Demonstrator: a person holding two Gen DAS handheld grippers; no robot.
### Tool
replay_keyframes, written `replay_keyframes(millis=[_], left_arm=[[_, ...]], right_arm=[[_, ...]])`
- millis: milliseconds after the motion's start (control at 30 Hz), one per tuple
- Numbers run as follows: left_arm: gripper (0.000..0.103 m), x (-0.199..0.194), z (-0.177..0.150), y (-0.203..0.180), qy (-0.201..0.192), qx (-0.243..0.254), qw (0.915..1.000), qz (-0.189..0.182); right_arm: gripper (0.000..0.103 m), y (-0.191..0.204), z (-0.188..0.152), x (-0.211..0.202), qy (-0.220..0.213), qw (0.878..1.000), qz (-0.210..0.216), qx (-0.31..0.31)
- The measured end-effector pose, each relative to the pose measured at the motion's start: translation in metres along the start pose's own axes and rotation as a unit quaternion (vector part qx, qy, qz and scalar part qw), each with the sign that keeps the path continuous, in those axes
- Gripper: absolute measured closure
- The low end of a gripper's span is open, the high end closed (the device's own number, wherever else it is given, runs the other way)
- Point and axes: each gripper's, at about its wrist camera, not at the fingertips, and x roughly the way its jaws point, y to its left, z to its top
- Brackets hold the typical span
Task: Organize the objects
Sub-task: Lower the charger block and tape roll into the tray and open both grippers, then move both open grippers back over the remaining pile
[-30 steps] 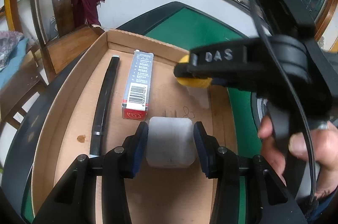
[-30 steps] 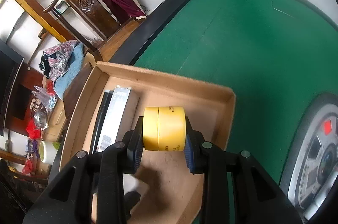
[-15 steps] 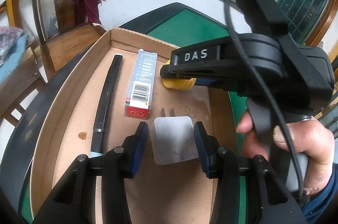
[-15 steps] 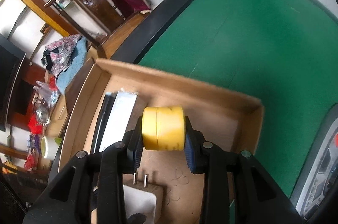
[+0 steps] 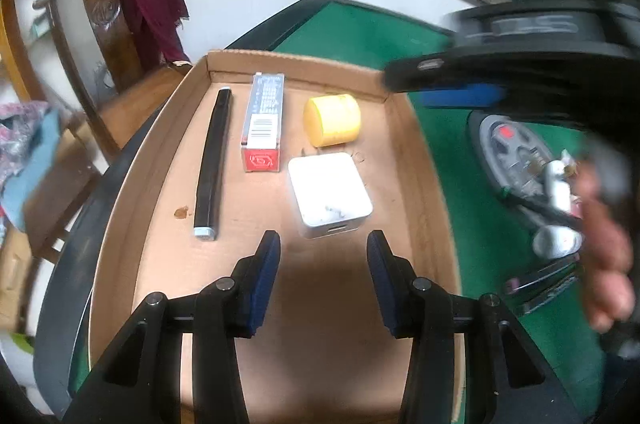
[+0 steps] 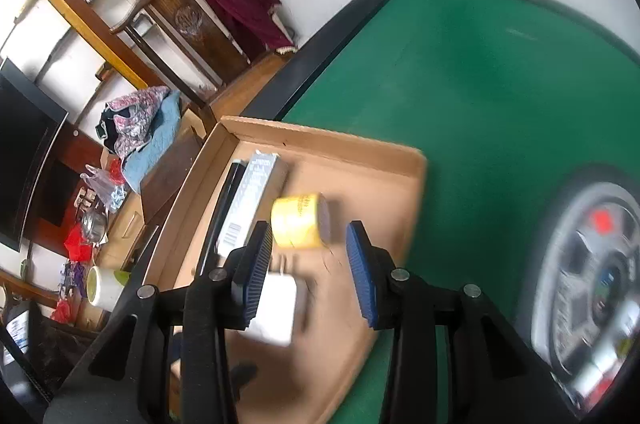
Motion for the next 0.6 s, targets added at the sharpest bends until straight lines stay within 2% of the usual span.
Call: replay_keyframes(millis=[100,167,233,333,400,600], left_arm=[[0.081,0.018,0.011,0.004,0.016,-0.014,0.9996,0.016],[0.081,0.026,0.02,0.003,0.023,-0.012,0.9993,0.026],[0.081,0.029,0.028,0.005,0.016,-0.018,0.9983,0.053],[0.081,0.027,0.033,0.013,0.011,-0.045,0.998,0.043],[0.081,0.022,0.029,0.013,0.009,-0.055,0.9983,0.019],[0.081,-0.016,0.003,-0.01,-0.045,-0.042,0.9981,-0.007]], right_arm=[[0.066,-0.006,-0.021,-0.024,-0.016,1.0,0.008,0.005],[0.066,-0.01,-0.036,-0.042,-0.023,1.0,0.018,0.006],[0.066,-0.013,-0.051,-0.063,-0.035,0.999,0.024,0.005],[0.066,-0.025,-0.074,-0.098,-0.054,0.998,0.024,0.002],[0.066,-0.036,-0.089,-0.12,-0.064,0.998,0.021,0.006],[0.064,-0.08,-0.135,-0.157,-0.108,0.993,-0.002,0.037]])
